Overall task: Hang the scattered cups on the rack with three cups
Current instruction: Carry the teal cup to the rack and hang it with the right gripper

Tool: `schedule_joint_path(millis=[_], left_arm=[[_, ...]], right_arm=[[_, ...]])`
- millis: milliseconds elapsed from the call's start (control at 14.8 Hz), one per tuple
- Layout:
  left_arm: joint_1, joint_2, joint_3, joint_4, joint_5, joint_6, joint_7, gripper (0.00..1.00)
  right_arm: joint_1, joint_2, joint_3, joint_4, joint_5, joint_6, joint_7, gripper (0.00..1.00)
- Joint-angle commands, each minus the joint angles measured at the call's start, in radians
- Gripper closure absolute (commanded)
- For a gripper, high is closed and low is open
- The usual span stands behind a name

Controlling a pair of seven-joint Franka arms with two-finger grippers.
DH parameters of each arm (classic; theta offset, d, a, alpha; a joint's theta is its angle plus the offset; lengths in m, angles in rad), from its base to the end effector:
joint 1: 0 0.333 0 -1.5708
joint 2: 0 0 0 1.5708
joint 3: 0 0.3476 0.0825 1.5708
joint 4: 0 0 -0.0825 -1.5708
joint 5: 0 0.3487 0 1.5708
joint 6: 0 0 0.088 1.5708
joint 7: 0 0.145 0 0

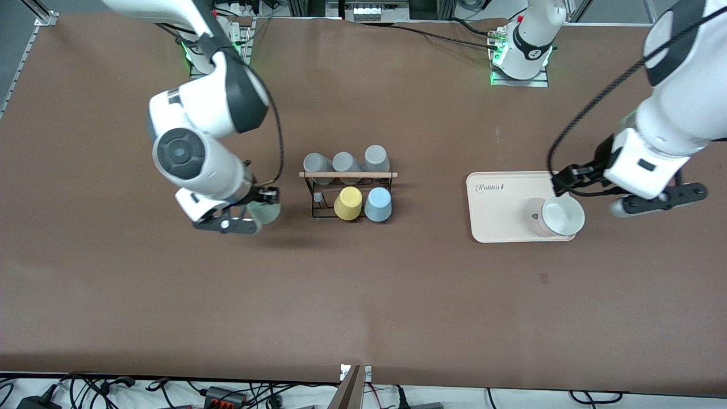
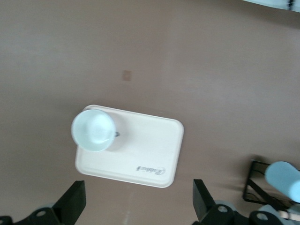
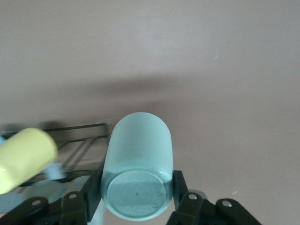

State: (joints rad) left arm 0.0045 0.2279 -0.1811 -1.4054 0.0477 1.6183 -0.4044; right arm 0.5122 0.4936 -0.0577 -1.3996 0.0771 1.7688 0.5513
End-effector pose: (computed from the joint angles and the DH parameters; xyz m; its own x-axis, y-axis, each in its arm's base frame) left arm 0.5910 -0.0861 0.5691 0.9737 0.2276 -0.0077 0.2275 -0.9737 -0.0108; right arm 0.5890 0.3060 0.4135 0.9853 -0.1120 -0.1292 -0.1095 -0.9937 0.0257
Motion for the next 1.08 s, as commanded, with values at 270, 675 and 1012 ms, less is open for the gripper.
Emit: schedule_joint_path(millis=[270, 675, 1012], left_arm=[[0.0, -0.232, 0.049, -0.306, -0.023, 0.046, 0.187, 0.0], [0.011, -0.228, 0.048, -0.308, -0.023, 0.091, 0.144, 0.0], [0.025, -0.226, 0.035, -0.303, -0.025, 0.086, 0.148, 0.0]], right_arm=[[0.112, 0.074, -0.011, 0.094, 0.018, 0.023, 0.193, 0.62], [0.146, 0.128, -0.011, 0.094, 0.018, 0.069, 0.249, 0.62], [0.154, 0.177, -0.011, 0.091, 0.018, 0.093, 0.256, 0.62]])
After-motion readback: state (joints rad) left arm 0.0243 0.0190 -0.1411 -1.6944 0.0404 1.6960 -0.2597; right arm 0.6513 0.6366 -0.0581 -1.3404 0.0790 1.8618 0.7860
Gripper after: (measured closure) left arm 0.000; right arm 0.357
